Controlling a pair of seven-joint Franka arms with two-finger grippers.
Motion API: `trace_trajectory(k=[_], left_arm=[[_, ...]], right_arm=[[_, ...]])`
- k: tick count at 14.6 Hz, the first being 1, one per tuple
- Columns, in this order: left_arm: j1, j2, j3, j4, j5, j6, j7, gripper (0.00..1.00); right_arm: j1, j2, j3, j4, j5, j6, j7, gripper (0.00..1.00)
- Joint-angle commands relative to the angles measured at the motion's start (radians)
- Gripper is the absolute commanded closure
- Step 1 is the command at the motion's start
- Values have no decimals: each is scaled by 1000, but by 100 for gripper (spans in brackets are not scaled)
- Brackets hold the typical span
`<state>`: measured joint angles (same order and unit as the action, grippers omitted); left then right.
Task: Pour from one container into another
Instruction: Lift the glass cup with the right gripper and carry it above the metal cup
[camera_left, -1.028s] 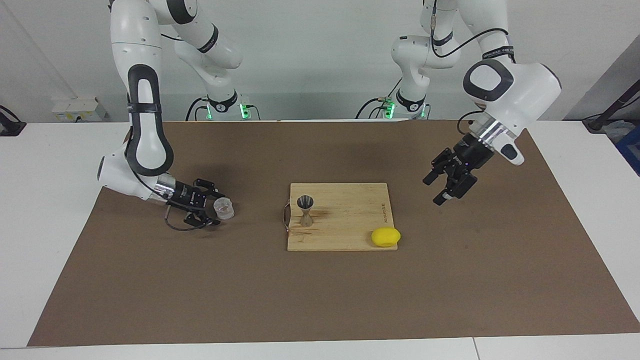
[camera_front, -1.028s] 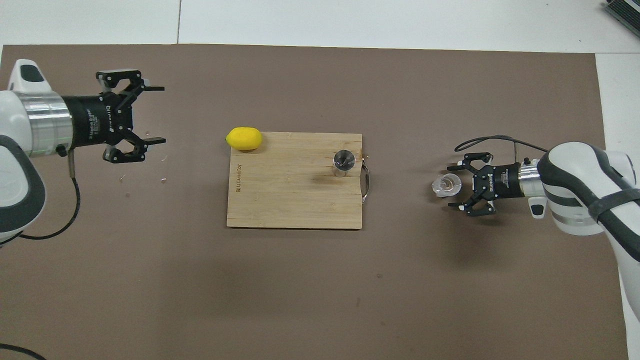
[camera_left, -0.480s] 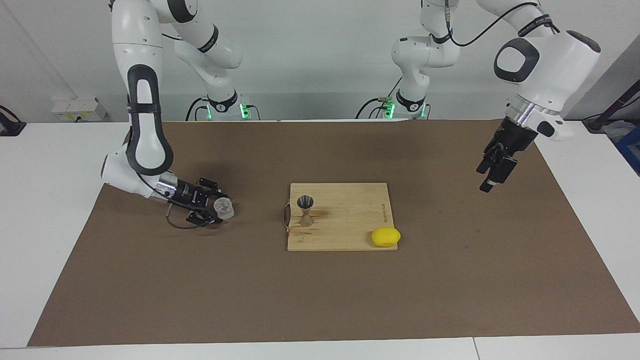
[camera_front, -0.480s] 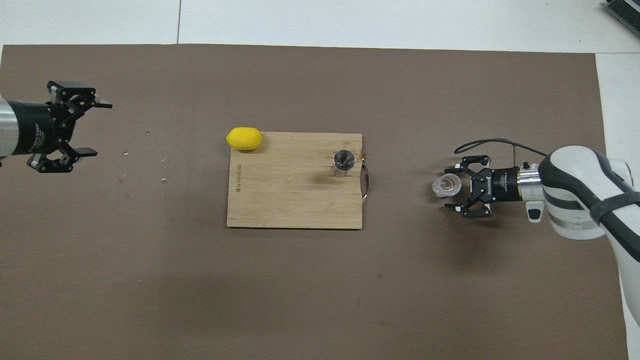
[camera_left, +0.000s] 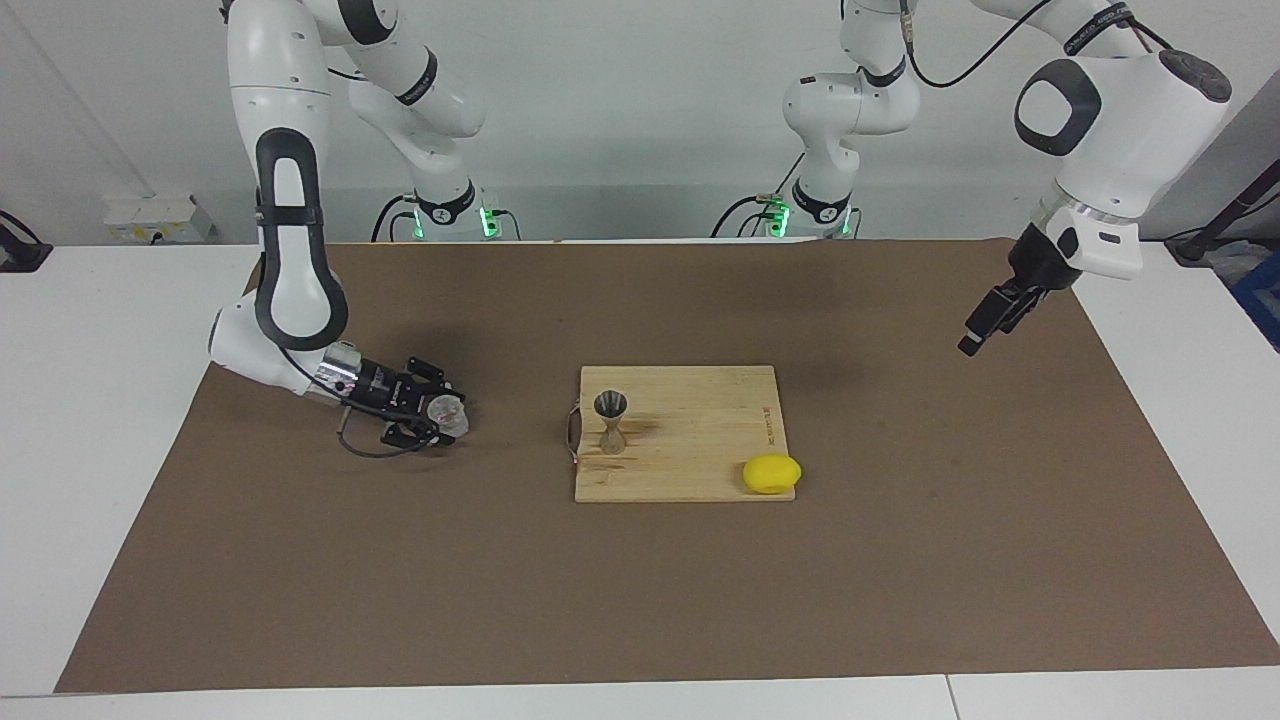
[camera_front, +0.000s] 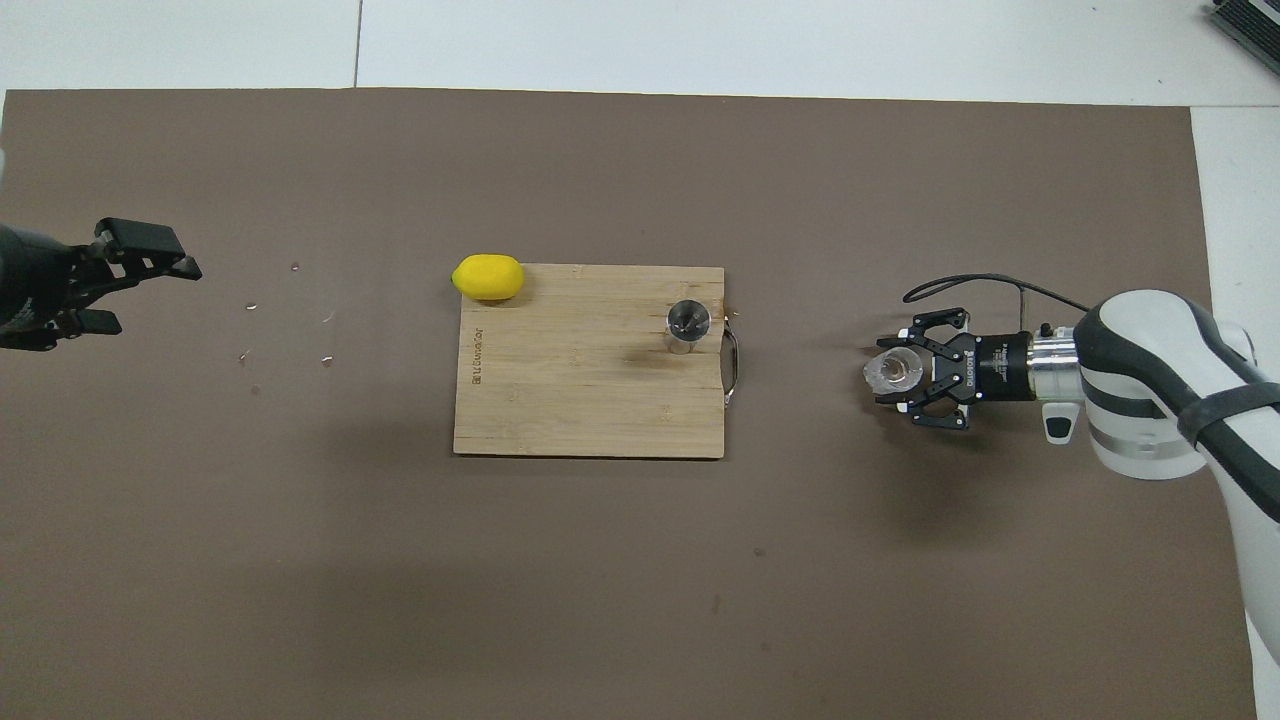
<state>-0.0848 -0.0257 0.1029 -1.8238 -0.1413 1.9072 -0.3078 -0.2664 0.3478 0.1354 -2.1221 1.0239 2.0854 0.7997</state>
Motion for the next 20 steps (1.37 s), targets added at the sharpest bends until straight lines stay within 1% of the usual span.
trace_trajectory(k=[1,2,4,5,6,7,9,10,11,12,14,15,16,20], left_arm=[[26,6,-26,66,66,-118,160,0],[46,7,-55,86,71,-152,214,0],[111,10,-129,130,75,-227,257,0],[140,12,-164,147,92,-267,263,0],[143,13,-187,165,124,-301,274,0],[131,16,-187,172,140,-315,279,0],[125,18,-181,191,134,-322,279,0],[114,23,-178,210,131,-347,279,0],[109,44,-178,243,128,-382,279,0],[105,55,-177,280,126,-411,279,0],[99,72,-175,313,140,-488,279,0],[99,78,-175,331,140,-509,279,0],[99,75,-176,337,141,-502,279,0],[100,52,-177,287,138,-453,266,0]], right_arm=[[-10,-32,6,-32,33,12,-53,48],[-13,-32,6,-32,33,12,-54,52],[-16,-36,4,-30,33,10,-53,71],[-16,-46,4,-30,33,10,-54,85],[-14,-52,4,-29,33,12,-51,94],[-13,-55,4,-29,33,15,-47,100],[-2,-78,4,-24,33,19,-31,100],[3,-91,4,-21,33,22,-4,100],[21,-101,4,-10,32,24,36,100],[47,-105,1,4,30,30,67,100],[94,-116,1,27,16,62,151,100],[134,-119,-2,36,9,88,197,100],[163,-121,-2,54,-4,113,249,100],[256,-107,0,145,-122,179,450,100]])
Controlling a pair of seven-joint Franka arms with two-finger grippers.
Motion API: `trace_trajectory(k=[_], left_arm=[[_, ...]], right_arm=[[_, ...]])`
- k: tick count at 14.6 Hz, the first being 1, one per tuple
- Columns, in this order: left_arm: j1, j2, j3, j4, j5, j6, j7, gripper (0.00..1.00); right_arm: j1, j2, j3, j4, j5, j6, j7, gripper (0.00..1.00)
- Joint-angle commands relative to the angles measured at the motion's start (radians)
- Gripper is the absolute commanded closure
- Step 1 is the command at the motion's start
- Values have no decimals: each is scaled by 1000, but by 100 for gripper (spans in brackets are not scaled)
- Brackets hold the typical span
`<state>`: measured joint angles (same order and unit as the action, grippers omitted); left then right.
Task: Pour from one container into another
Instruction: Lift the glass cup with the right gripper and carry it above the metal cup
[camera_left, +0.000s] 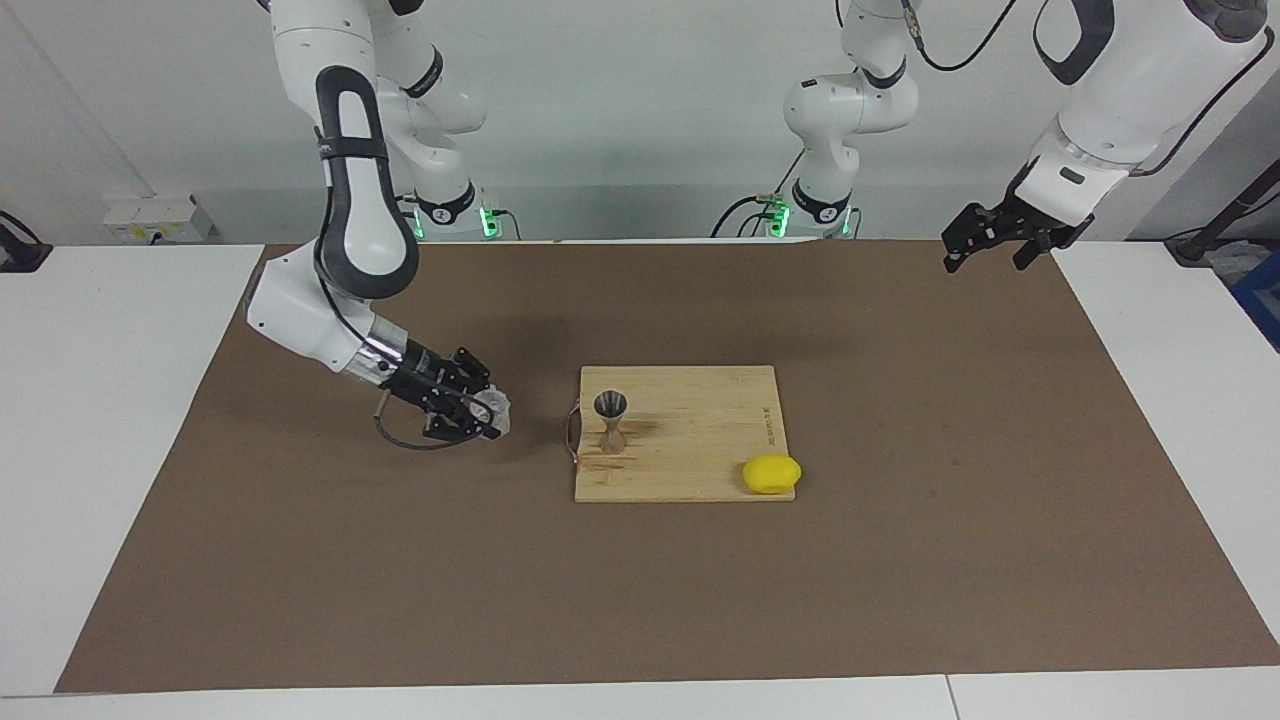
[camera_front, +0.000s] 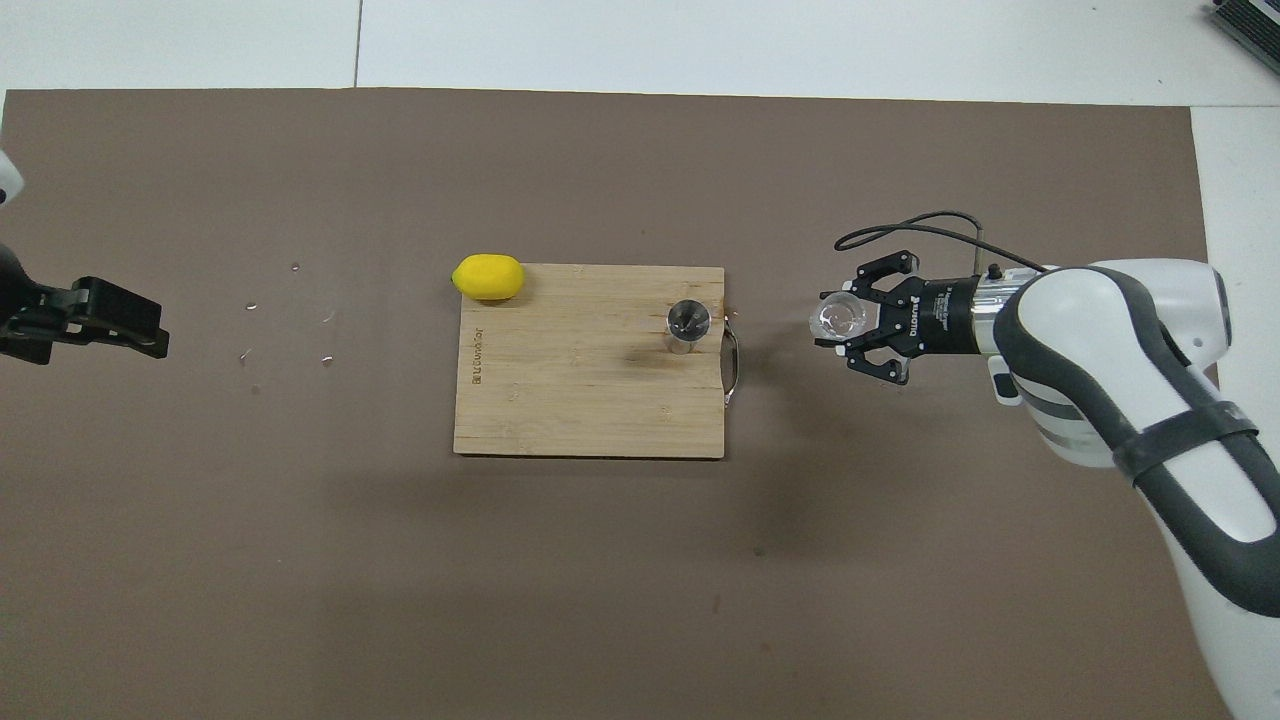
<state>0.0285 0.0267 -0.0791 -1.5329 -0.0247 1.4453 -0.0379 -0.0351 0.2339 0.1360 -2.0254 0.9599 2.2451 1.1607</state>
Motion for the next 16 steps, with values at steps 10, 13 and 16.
trace_trajectory(k=[10,13,16], left_arm=[[-5,-5,4,-12,12,51,-2,0],[-6,-11,4,-23,12,53,-2,0],[-6,-11,4,-23,12,53,-2,0]], right_arm=[[164,67,2,189,-412,67,444,100],[195,80,2,226,-519,58,507,100],[201,91,4,263,-569,45,548,100]])
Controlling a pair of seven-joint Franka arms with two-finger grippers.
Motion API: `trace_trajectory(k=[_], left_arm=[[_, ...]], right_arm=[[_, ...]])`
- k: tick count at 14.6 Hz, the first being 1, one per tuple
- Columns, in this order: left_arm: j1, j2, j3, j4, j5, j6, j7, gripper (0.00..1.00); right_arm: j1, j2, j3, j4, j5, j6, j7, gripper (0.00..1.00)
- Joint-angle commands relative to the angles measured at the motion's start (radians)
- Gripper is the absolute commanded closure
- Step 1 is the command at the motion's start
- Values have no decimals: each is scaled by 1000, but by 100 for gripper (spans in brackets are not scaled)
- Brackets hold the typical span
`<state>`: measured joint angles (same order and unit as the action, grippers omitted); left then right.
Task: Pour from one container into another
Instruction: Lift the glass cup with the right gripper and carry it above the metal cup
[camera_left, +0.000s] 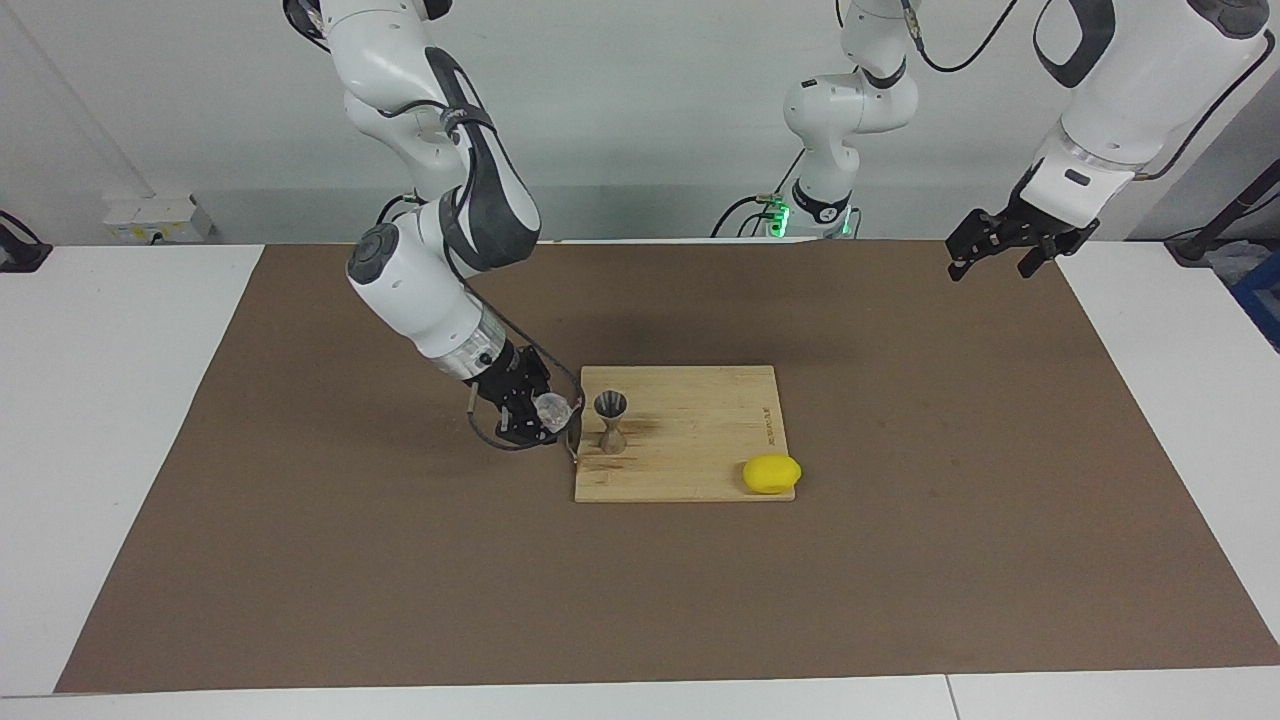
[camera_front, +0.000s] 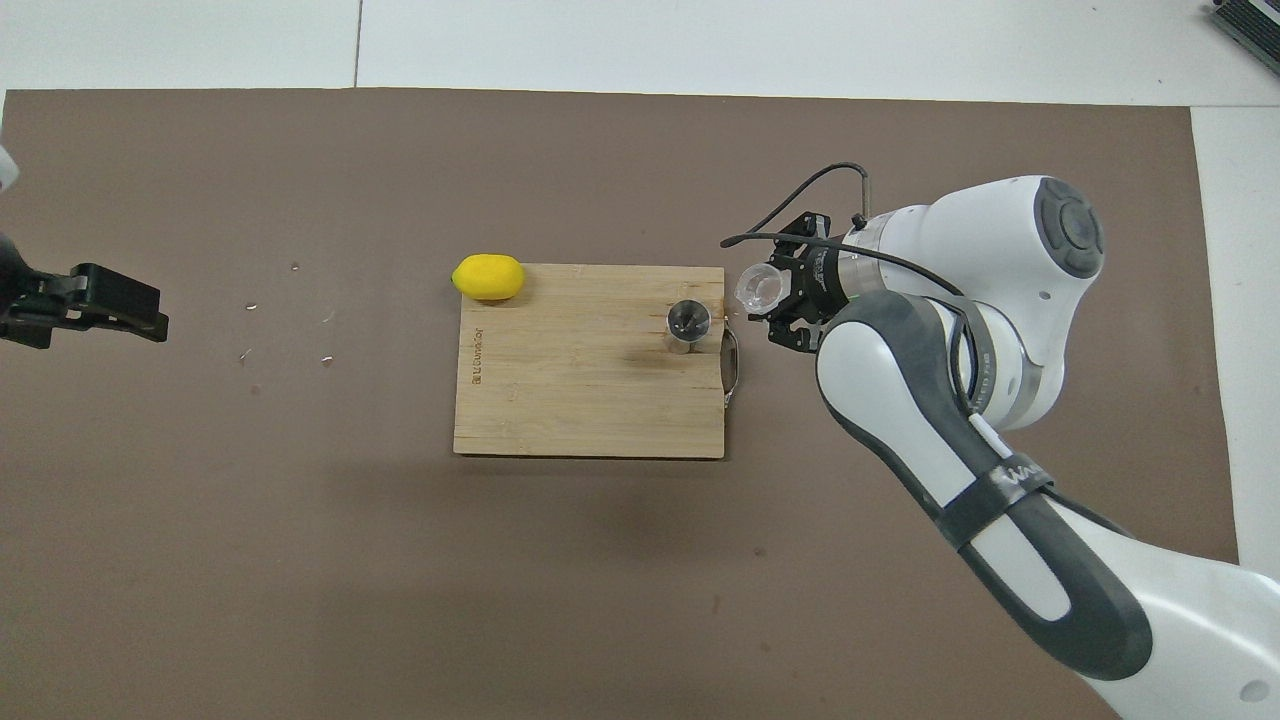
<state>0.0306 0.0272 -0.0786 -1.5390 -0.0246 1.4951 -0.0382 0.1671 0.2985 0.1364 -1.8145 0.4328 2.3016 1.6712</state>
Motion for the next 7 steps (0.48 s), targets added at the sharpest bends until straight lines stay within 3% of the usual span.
trace_trajectory(k=[1,7], left_arm=[[-8,-12,3,-16,12,4,-2,0],[-8,-12,3,-16,12,4,-2,0]], right_arm=[[14,31,2,61,-51,-14,45,100],[54,33,-1,90,-112,-39,84,100]])
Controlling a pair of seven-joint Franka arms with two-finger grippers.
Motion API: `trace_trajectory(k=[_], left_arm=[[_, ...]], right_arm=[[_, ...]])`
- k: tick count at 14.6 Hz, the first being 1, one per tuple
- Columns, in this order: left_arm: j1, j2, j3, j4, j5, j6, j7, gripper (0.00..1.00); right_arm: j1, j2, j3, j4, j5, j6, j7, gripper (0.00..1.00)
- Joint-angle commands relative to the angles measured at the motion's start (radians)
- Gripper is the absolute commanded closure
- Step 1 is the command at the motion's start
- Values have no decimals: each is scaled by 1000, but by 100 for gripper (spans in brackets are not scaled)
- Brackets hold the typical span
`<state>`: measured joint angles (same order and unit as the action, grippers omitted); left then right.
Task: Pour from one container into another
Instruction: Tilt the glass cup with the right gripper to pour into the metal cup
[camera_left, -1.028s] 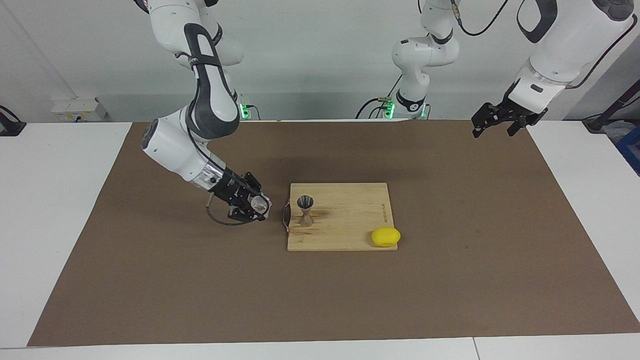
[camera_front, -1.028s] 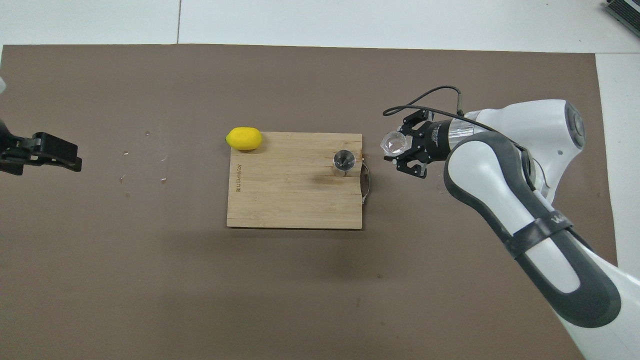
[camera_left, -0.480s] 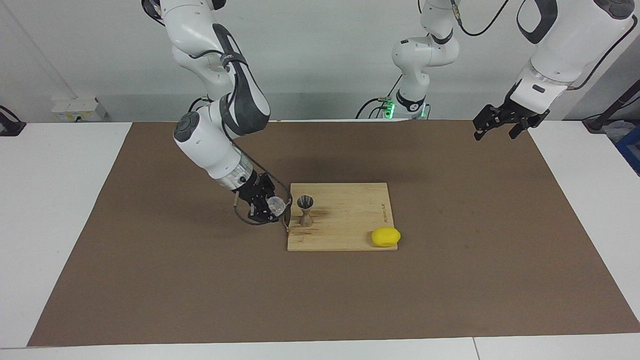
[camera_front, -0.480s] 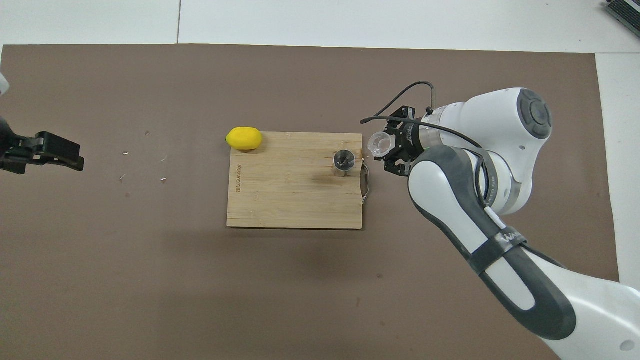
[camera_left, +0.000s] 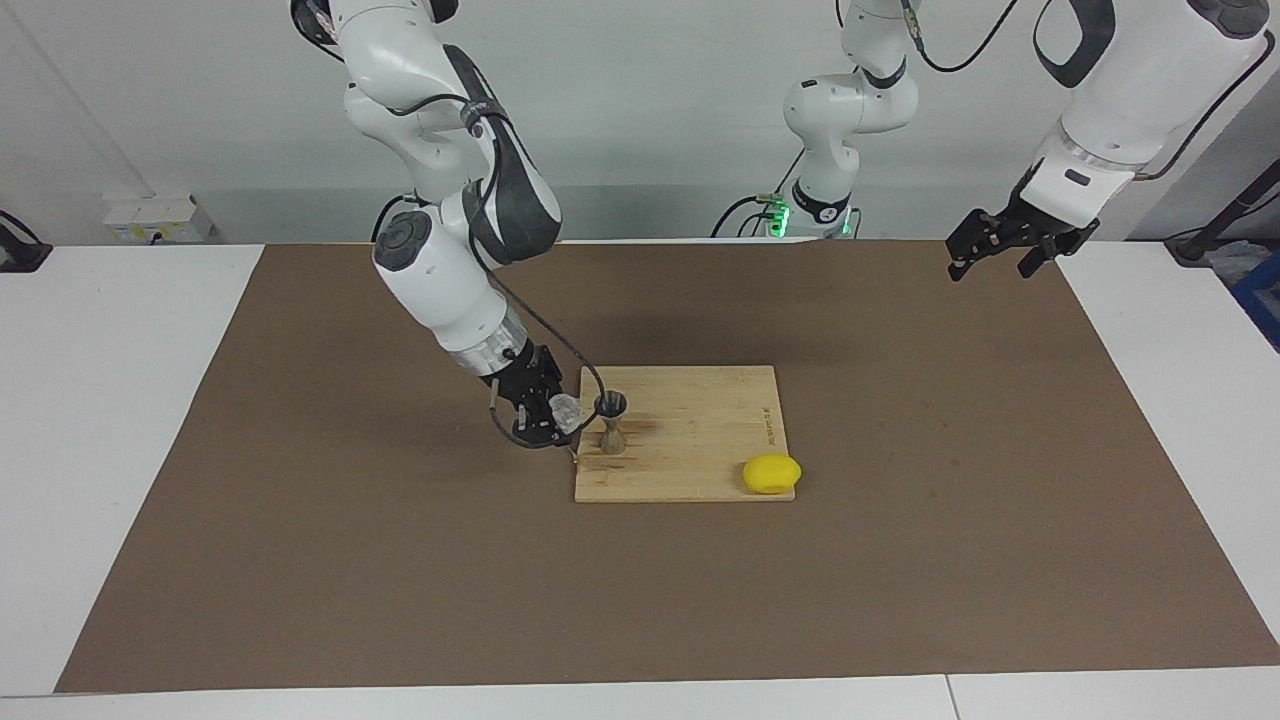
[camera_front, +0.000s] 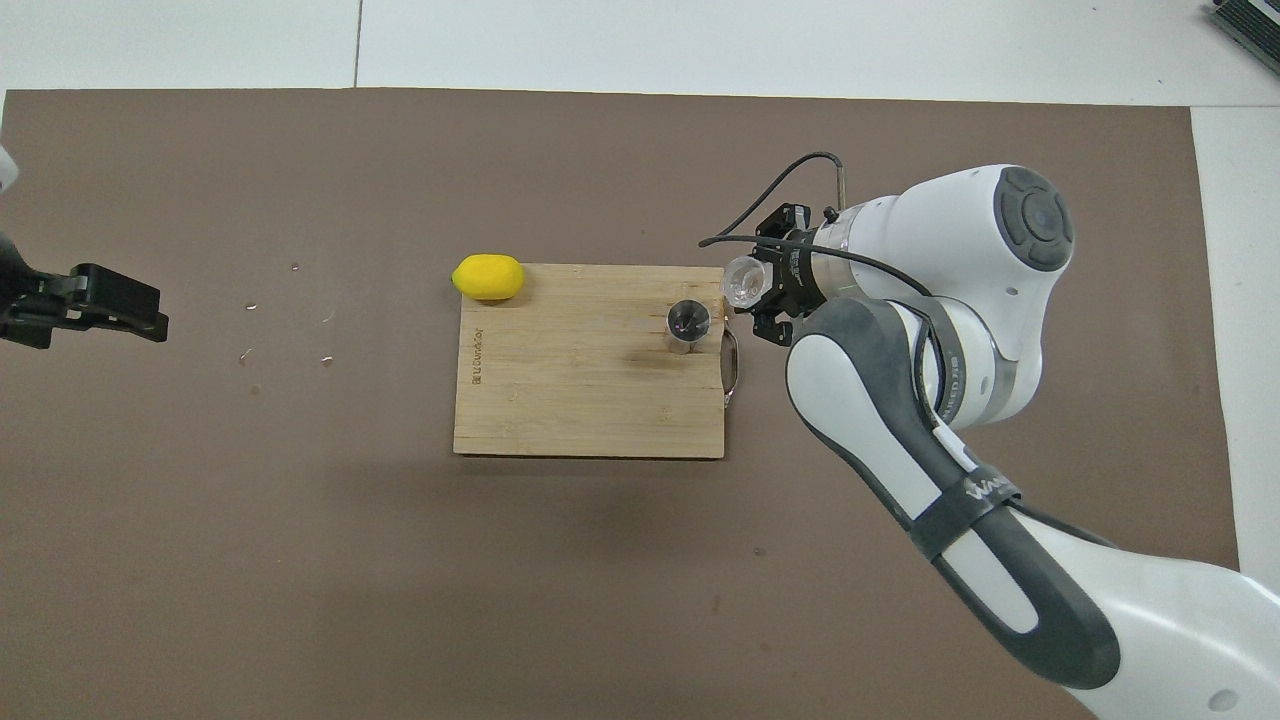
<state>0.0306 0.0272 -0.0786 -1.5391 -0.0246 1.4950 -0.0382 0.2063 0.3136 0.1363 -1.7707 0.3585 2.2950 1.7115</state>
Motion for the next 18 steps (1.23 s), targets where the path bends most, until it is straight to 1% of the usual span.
trace_trajectory(k=[1,3,11,13,18], left_arm=[[-8,-12,3,-16,12,4,-2,0],[-8,-12,3,-16,12,4,-2,0],[-8,-12,3,-16,12,4,-2,0],[-8,-12,3,-16,12,4,-2,0],[-8,-12,3,-16,12,4,-2,0]], right_arm=[[18,18,-1,53,-58,-34,51,100],[25,18,2,53,-108,-35,77,100],[73,16,-1,54,-229,-77,86,100],[76,16,0,71,-266,-91,86,100],[102,16,-1,74,-320,-100,88,100]])
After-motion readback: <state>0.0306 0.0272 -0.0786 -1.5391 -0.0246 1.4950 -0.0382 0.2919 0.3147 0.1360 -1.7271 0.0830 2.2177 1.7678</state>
